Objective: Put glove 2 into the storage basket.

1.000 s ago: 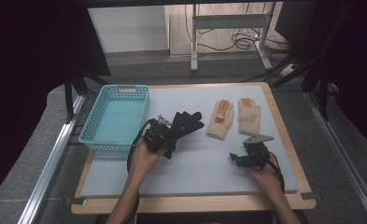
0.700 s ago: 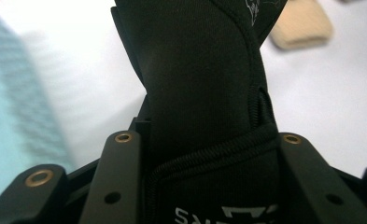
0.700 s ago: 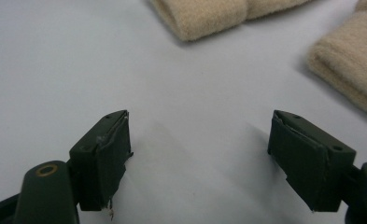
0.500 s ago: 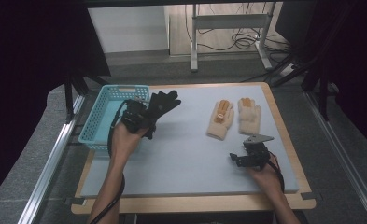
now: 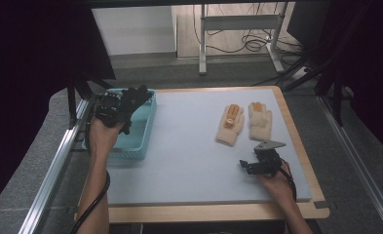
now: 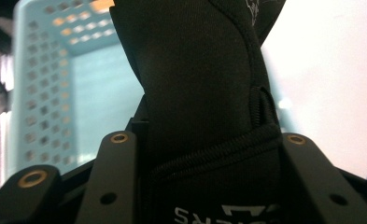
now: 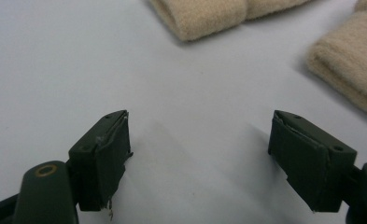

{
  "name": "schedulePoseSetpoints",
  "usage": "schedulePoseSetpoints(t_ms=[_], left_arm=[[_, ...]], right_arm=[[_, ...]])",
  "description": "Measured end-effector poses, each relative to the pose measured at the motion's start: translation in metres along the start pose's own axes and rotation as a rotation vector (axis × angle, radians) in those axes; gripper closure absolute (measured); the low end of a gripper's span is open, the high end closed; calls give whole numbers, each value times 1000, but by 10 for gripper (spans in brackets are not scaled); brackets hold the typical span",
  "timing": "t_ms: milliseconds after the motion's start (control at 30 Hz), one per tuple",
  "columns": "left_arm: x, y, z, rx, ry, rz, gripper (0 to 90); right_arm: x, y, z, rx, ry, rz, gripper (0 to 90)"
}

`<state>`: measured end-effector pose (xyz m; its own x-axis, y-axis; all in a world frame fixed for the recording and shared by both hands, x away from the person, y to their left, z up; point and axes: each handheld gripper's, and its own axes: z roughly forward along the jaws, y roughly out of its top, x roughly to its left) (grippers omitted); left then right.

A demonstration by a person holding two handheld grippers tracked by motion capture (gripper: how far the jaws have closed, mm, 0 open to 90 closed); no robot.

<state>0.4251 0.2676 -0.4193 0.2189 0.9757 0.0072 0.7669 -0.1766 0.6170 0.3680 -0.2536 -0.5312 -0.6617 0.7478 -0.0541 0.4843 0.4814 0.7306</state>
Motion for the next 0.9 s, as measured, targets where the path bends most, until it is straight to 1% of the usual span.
schedulePoseSetpoints(t_ms=[33, 67, 133, 300, 367, 400, 433, 467, 567, 667, 733, 800, 900], left_arm=[[5, -1, 2, 7, 7, -11, 582], [10, -2, 4, 13, 14, -12, 582], [18, -4, 10, 27, 18, -38, 582], [34, -9, 29, 91, 31, -65, 573], [39, -11, 37, 116, 47, -82, 571], [42, -11, 40, 129, 56, -83, 571], [48, -13, 46, 143, 65, -103, 573], [48, -13, 46, 143, 65, -103, 574], [53, -15, 55, 170, 74, -112, 573], [56, -17, 63, 209, 99, -106, 571], [59, -19, 67, 231, 114, -115, 570], [62, -20, 71, 252, 120, -122, 568], [64, -21, 76, 264, 113, -126, 549]], right_arm=[[0, 0, 0, 0, 0, 0, 205], [0, 0, 0, 0, 0, 0, 204], [0, 0, 0, 0, 0, 0, 204], [0, 0, 0, 0, -1, 1, 204], [0, 0, 0, -1, -1, 1, 204], [0, 0, 0, -1, -1, 1, 204], [0, 0, 0, -1, 0, 1, 204], [0, 0, 0, -1, 0, 1, 203], [0, 0, 0, 0, 0, 1, 203], [0, 0, 0, 0, 0, 1, 204], [0, 0, 0, 0, -1, 1, 204], [0, 0, 0, -1, 0, 1, 204], [0, 0, 0, -1, 0, 1, 204]])
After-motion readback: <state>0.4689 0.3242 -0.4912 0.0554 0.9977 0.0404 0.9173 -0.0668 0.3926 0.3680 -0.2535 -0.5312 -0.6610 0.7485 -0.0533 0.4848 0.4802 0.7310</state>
